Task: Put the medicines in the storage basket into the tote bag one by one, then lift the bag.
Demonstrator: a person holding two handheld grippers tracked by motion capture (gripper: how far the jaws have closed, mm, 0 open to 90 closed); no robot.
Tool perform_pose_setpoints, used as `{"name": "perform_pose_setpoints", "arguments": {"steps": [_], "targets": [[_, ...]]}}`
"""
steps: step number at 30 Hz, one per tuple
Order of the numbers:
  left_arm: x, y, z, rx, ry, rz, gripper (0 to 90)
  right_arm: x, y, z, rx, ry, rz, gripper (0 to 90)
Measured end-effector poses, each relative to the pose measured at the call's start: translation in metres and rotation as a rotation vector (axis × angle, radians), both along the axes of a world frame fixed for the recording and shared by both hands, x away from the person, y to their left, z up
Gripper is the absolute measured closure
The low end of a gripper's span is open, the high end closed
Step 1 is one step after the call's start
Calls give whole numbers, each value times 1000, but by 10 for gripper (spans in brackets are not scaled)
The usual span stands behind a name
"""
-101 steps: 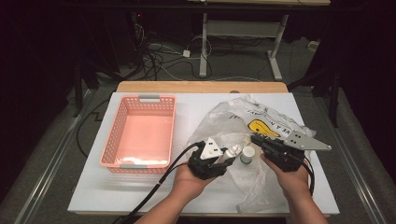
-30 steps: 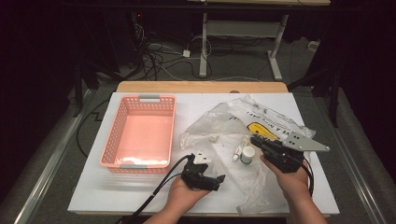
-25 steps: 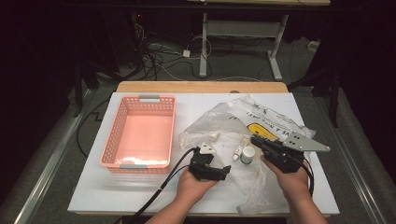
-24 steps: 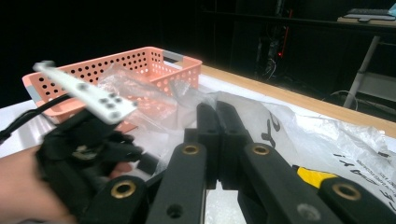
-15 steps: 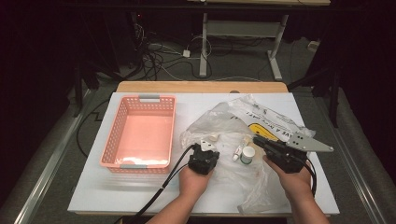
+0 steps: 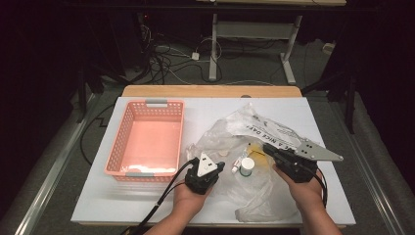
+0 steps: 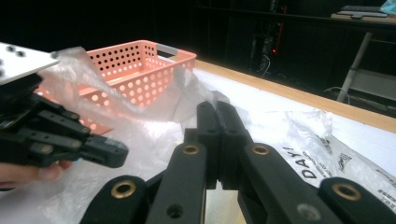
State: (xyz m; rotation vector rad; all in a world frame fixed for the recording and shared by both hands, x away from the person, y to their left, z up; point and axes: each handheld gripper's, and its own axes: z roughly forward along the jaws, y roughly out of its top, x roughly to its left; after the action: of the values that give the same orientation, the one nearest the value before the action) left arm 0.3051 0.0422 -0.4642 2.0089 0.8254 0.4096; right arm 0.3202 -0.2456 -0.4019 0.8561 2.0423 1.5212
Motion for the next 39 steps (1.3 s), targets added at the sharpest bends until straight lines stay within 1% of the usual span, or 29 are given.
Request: {"name": "perform_pose_setpoints", "arguments": {"steps": [2, 6, 10, 11, 15, 17, 19, 20, 25, 26, 29, 31, 33, 35, 37, 39], "targets": [[-1, 3, 1, -13, 2, -7, 876, 0, 0, -1, 3, 1, -13, 900], [-5, 5, 4, -8, -24, -19, 877, -1, -3, 2, 20, -11, -25, 900], [-7, 7, 10, -26, -40, -18, 877, -3, -4, 7, 32, -31, -33, 900], [-7, 8, 12, -32, -46, -17, 877, -3, -4, 7, 36, -30, -31, 900], [-4, 12, 22, -33, -85, -6, 877, -2, -2, 8, 39, -37, -33, 900], [-3, 15, 24, -44, -89, 4, 876, -1, -1, 8, 37, -38, -29, 900], [-1, 15, 27, -37, -93, 8, 877, 0, 0, 9, 43, -42, -28, 900], [-1, 16, 29, -40, -96, 11, 877, 0, 0, 10, 45, -42, -26, 900], [2, 15, 42, -79, -118, 21, 877, 0, 1, 12, 43, -47, -33, 900], [3, 15, 44, -81, -121, 20, 877, 0, 0, 13, 48, -49, -38, 900], [7, 13, 53, -88, -140, 15, 877, 1, -2, 16, 56, -55, -48, 900], [12, 12, 62, -104, -155, 16, 877, 3, -3, 18, 61, -65, -59, 900], [18, 12, 71, -110, -173, 23, 877, 6, -3, 20, 58, -72, -64, 900], [25, 12, 82, -124, -183, 30, 878, 10, -3, 24, 52, -78, -77, 900], [31, 10, 92, -121, -205, 31, 878, 14, -3, 29, 57, -83, -84, 900], [37, 7, 101, -127, -216, 39, 878, 21, -3, 35, 47, -90, -93, 900]]}}
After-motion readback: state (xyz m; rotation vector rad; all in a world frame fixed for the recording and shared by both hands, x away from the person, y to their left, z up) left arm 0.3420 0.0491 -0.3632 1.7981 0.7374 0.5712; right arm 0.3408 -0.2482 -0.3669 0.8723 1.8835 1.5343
